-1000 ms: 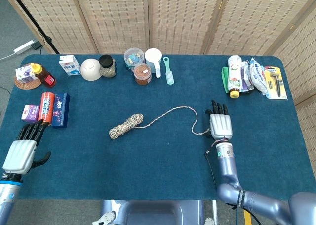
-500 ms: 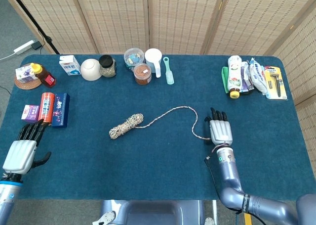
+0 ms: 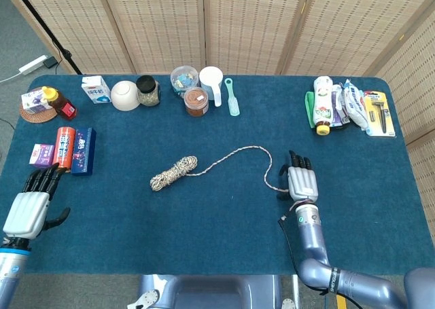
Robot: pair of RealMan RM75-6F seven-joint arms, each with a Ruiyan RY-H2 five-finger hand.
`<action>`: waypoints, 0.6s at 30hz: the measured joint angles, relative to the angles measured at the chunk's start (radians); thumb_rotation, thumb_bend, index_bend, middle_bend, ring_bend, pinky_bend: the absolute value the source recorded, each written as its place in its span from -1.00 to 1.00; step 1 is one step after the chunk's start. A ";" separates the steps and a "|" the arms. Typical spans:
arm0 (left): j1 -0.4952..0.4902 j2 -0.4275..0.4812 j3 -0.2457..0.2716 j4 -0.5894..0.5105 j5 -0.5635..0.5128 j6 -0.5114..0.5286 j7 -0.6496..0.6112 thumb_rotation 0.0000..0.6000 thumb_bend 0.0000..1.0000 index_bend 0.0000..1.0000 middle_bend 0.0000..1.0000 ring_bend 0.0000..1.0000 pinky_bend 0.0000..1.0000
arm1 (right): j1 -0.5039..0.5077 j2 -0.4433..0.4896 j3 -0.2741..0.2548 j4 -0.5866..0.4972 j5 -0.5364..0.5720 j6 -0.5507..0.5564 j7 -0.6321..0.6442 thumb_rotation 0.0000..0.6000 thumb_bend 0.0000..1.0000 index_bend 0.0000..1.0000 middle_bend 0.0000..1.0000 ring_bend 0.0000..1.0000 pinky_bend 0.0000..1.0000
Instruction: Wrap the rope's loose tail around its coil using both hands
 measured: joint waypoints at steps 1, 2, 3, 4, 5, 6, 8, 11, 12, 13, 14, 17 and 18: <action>0.000 0.000 0.000 0.000 0.000 0.000 -0.001 1.00 -0.43 -1.00 -1.00 -1.00 -0.96 | 0.000 0.000 0.001 -0.002 0.000 0.001 0.002 1.00 -0.74 -0.16 -1.00 -1.00 -1.00; 0.000 0.001 0.000 0.000 0.000 0.001 -0.001 1.00 -0.43 -1.00 -1.00 -1.00 -0.96 | 0.000 0.000 0.002 -0.004 0.001 0.002 0.005 1.00 -0.70 -0.15 -1.00 -1.00 -1.00; 0.000 0.001 0.000 0.000 0.000 0.001 -0.002 1.00 -0.43 -1.00 -1.00 -1.00 -0.96 | -0.001 0.001 0.002 -0.007 0.001 0.003 0.006 1.00 -0.66 -0.15 -1.00 -1.00 -1.00; 0.000 0.001 0.000 0.000 0.001 0.001 -0.002 1.00 -0.43 -1.00 -1.00 -1.00 -0.96 | -0.001 0.001 0.003 -0.011 0.001 0.004 0.008 1.00 -0.64 -0.15 -1.00 -1.00 -1.00; 0.000 0.001 0.001 0.000 0.001 0.001 -0.001 1.00 -0.43 -1.00 -1.00 -1.00 -0.96 | -0.001 0.002 0.003 -0.014 0.001 0.005 0.009 1.00 -0.59 -0.14 -1.00 -1.00 -1.00; 0.000 0.001 0.001 0.000 0.002 0.001 -0.001 1.00 -0.43 -1.00 -1.00 -1.00 -0.96 | -0.001 0.003 0.004 -0.018 0.001 0.005 0.010 1.00 -0.55 -0.15 -1.00 -1.00 -1.00; 0.001 0.000 0.001 -0.001 0.002 0.001 0.000 1.00 -0.43 -1.00 -1.00 -1.00 -0.96 | -0.001 0.006 0.004 -0.028 0.003 0.006 0.010 1.00 -0.49 -0.15 -1.00 -1.00 -1.00; 0.001 -0.001 0.002 0.000 0.002 0.001 0.003 1.00 -0.43 -1.00 -1.00 -1.00 -0.96 | 0.000 0.010 0.004 -0.038 0.008 0.010 0.005 1.00 -0.44 -0.16 -1.00 -1.00 -1.00; 0.001 -0.001 0.002 0.000 0.002 0.000 0.003 1.00 -0.43 -1.00 -1.00 -1.00 -0.96 | 0.000 0.011 0.004 -0.041 0.010 0.010 0.004 1.00 -0.43 -0.16 -1.00 -1.00 -1.00; 0.000 -0.002 0.002 0.000 0.002 0.000 0.004 1.00 -0.43 -1.00 -1.00 -1.00 -0.96 | 0.000 0.013 0.004 -0.046 0.013 0.010 0.002 1.00 -0.43 -0.16 -1.00 -1.00 -1.00; 0.000 -0.002 0.002 0.001 0.002 -0.001 0.004 1.00 -0.43 -1.00 -1.00 -1.00 -0.96 | 0.000 0.014 0.003 -0.050 0.016 0.010 0.001 1.00 -0.43 -0.16 -1.00 -1.00 -1.00; 0.000 -0.002 0.002 0.001 0.001 -0.002 0.005 1.00 -0.43 -1.00 -1.00 -1.00 -0.96 | 0.000 0.016 0.001 -0.062 0.022 0.010 -0.001 1.00 -0.43 -0.16 -1.00 -1.00 -1.00; 0.000 -0.002 0.002 0.001 0.001 -0.002 0.005 1.00 -0.43 -1.00 -1.00 -1.00 -0.96 | 0.000 0.017 0.000 -0.064 0.024 0.010 -0.001 1.00 -0.43 -0.15 -1.00 -1.00 -1.00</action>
